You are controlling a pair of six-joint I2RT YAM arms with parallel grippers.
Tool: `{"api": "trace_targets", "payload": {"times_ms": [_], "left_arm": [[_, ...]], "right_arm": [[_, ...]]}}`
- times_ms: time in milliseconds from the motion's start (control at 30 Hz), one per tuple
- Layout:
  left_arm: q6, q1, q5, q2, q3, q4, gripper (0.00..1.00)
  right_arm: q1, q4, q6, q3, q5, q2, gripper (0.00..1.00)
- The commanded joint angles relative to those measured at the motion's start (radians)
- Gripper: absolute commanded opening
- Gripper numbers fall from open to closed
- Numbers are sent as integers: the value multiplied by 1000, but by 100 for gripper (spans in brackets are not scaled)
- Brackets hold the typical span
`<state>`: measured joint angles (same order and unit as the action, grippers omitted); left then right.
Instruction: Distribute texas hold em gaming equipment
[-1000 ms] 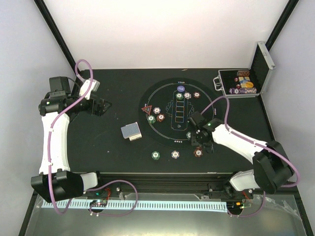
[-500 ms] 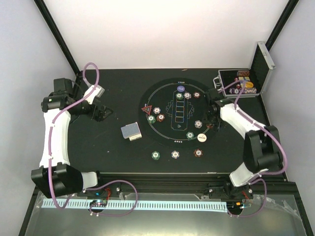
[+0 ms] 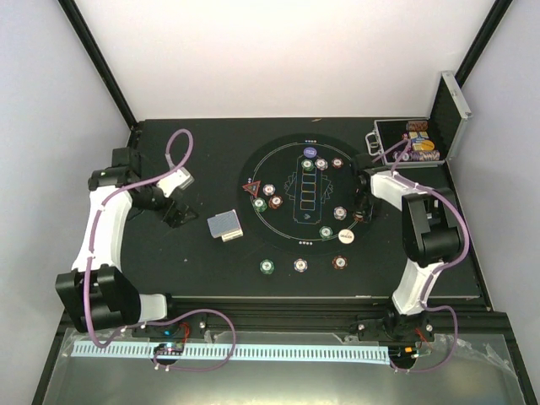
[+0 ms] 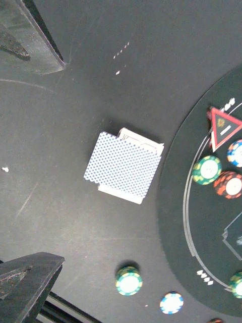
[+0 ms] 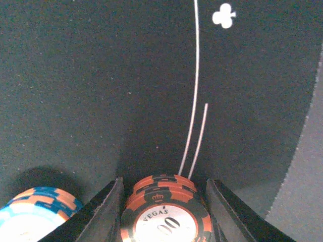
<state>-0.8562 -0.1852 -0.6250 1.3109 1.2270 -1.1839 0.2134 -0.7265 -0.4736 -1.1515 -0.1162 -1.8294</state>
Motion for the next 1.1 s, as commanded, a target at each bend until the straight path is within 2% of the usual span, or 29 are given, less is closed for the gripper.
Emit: {"api": "trace_targets", "payload": {"times_ms": [0,67,167,400,500,700,1067], "left_arm": [[-133,26,12,-12,-55,5,99],[-151,49,32,-11,-84,36,99],[-125,132,144,2,-125,102,99],[-102,277,299,49,-196,244,99],[-78,309,346,106,-185,271,99],[-3,404,547,204,-182,344,99],[1,423,544,209,-215,403,99]], "right_arm": [[-3,42,-11,-24,16,-18,41],[-4,39,-13,-24,22,-11,55],[-3,39,-21,-13,30,48,69],[36,11,-40,6,10,230,92],[76,5,-52,24,16,306,95],[231,24,-88,86,53,398,100],[444,65,-171,152,67,425,100]]}}
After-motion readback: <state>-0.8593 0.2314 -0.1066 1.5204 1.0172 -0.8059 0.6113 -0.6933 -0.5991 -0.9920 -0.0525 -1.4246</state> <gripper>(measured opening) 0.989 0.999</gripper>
